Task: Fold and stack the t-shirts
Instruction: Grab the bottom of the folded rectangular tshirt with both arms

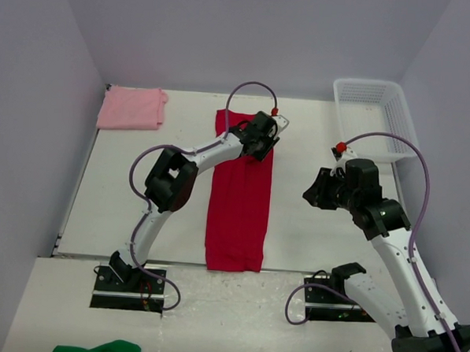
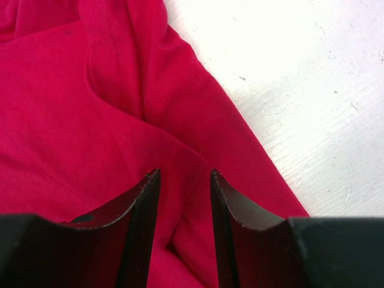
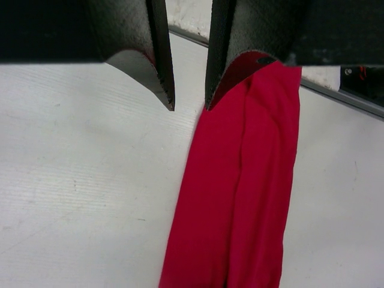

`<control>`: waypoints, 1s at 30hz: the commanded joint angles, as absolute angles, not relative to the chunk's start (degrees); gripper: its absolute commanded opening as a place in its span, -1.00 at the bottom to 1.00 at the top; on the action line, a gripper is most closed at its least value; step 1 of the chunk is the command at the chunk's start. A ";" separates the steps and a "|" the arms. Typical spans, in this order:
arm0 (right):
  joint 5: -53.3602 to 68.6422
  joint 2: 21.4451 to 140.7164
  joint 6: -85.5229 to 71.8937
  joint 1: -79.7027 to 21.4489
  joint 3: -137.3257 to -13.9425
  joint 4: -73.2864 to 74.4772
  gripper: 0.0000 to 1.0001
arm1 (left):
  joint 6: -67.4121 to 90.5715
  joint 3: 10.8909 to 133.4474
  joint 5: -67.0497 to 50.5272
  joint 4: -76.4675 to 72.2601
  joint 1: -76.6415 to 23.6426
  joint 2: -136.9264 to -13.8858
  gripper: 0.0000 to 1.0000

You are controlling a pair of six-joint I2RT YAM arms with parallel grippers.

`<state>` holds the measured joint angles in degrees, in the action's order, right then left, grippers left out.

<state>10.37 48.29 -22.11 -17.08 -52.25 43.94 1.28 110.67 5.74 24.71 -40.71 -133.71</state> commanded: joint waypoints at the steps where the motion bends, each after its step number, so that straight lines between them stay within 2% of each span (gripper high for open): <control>1: 12.04 46.32 -22.85 -17.14 -52.38 43.77 -0.43 | -1.58 111.36 5.45 21.80 -40.96 -133.77 -0.20; 16: 13.09 46.14 -23.38 -17.14 -51.95 44.21 -0.43 | -2.02 113.12 2.20 21.89 -40.96 -136.14 -0.23; 19: 13.36 46.14 -23.47 -17.14 -51.59 44.12 -0.43 | -2.37 113.12 2.20 21.80 -40.96 -136.23 -0.29; 30: 14.06 46.93 -23.91 -17.23 -50.36 43.24 -0.43 | -2.55 110.05 2.02 19.08 -40.96 -133.60 -0.81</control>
